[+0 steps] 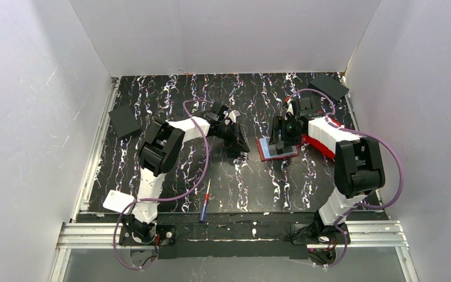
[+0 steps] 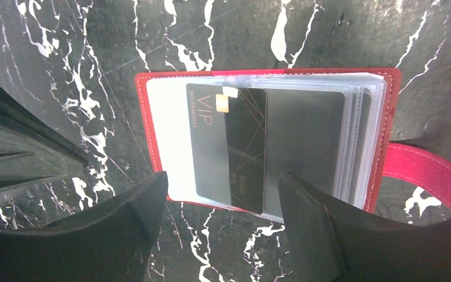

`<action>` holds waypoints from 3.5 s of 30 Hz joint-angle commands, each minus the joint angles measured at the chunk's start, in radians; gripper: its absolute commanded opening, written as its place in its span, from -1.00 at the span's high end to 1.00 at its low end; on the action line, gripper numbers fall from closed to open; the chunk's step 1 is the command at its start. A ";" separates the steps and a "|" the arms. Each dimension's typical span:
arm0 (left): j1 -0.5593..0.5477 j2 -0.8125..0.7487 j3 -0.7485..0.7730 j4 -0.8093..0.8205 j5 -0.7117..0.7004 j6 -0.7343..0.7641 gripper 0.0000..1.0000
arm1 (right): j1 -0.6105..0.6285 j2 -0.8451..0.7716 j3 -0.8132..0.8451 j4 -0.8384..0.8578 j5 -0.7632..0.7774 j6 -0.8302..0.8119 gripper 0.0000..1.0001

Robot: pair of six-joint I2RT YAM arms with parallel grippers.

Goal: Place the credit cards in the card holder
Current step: Insert the credit card into the card holder.

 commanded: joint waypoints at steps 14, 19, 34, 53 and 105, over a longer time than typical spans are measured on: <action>0.054 -0.118 -0.059 -0.046 -0.010 0.053 0.86 | 0.042 0.031 -0.210 0.506 -0.270 0.397 -0.36; 0.100 -0.143 -0.066 -0.112 -0.014 0.110 0.86 | 0.091 0.046 -0.205 0.628 -0.274 0.497 -0.35; 0.062 -0.115 0.002 -0.073 0.005 0.059 0.57 | 0.128 -0.036 -0.042 0.162 -0.016 0.166 -0.54; 0.025 -0.002 0.059 0.034 -0.016 -0.059 0.58 | 0.125 0.089 -0.055 0.255 -0.113 0.177 0.27; 0.005 -0.024 0.063 -0.043 -0.096 0.022 0.31 | 0.125 0.166 -0.102 0.310 -0.113 0.179 0.59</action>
